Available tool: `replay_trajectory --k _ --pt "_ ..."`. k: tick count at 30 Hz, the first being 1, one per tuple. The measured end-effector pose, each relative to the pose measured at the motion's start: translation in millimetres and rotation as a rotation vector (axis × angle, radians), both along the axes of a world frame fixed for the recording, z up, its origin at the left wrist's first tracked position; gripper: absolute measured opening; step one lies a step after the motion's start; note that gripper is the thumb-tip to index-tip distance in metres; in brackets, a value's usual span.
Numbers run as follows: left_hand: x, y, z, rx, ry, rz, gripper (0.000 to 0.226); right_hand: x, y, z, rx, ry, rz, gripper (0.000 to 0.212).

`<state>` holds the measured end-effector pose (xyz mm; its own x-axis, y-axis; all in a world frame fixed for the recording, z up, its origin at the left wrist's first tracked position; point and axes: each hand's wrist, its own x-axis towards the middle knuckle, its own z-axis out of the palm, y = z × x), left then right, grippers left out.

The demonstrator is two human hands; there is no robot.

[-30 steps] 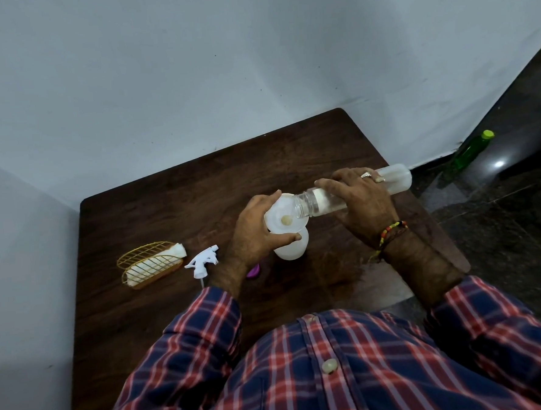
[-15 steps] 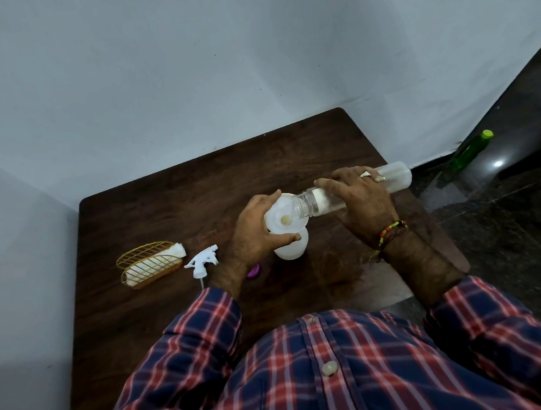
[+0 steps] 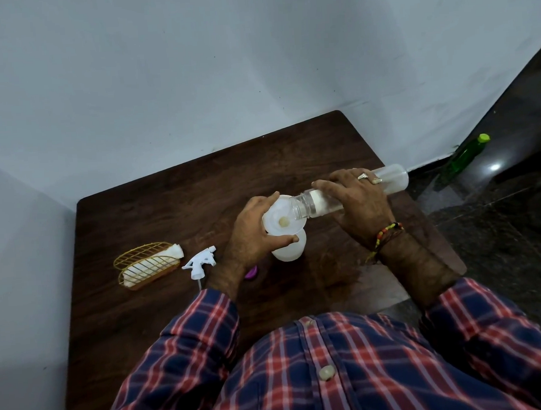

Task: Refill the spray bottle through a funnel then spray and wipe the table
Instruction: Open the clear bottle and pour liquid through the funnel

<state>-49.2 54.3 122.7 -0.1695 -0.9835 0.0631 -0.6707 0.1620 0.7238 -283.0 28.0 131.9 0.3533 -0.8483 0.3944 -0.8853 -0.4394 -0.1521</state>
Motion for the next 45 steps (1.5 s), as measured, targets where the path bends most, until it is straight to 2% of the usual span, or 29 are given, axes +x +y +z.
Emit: replay_trajectory --k 18,25,32,41,45 --pt "-1.5 0.0 1.2 0.012 -0.006 0.007 0.097 -0.9 2.2 0.7 0.011 -0.015 0.001 0.059" --pt "-0.6 -0.8 -0.5 0.021 -0.020 0.006 0.098 -1.4 4.0 -0.7 0.081 -0.066 -0.033 0.058" --pt "0.3 2.4 -0.6 0.030 -0.024 0.013 0.100 -0.6 6.2 -2.2 0.212 -0.223 -0.035 0.054" --pt "-1.6 3.0 2.0 0.066 -0.038 0.009 0.107 -3.4 2.8 -18.3 0.328 -0.669 -0.048 0.065" --pt "-1.7 3.6 1.2 0.055 -0.008 0.008 0.114 -2.6 5.0 -13.9 0.354 -0.807 -0.025 0.062"
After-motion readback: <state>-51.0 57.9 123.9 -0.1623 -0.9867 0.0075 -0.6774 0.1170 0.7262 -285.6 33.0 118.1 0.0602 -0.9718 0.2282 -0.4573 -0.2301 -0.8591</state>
